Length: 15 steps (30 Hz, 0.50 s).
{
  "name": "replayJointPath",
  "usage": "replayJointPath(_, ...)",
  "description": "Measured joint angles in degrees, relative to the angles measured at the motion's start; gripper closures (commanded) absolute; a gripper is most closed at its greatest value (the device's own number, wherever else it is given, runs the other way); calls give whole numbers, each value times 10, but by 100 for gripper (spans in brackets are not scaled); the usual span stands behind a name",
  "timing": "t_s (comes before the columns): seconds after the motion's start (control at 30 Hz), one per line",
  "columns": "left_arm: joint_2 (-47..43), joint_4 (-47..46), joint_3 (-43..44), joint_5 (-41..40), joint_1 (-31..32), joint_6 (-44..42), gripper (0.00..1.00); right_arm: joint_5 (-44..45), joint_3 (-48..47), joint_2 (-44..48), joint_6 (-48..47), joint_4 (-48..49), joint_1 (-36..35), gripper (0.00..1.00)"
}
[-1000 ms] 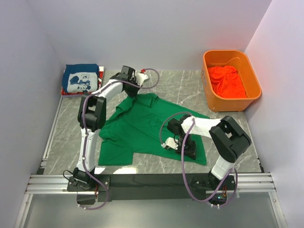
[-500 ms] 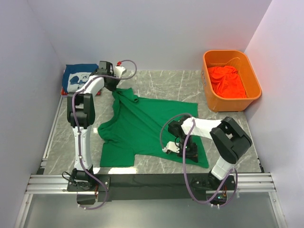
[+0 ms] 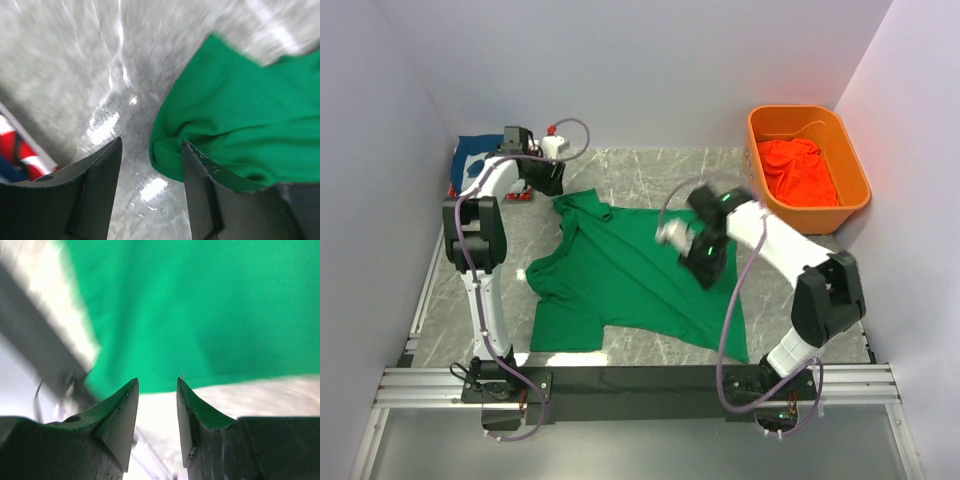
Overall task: Fold and stack the t-shirts
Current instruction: Flatten the tshirt out
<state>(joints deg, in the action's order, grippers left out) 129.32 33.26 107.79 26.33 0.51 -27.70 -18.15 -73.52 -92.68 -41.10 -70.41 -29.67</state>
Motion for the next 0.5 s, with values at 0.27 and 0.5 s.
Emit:
replayJointPath(0.27,-20,-11,69,75,11,32,40,78,-143,-46,101,139,137,70)
replayJointPath(0.5,-22,-21,56,87,25,36,38,136,-244,-200,121,196,186,69)
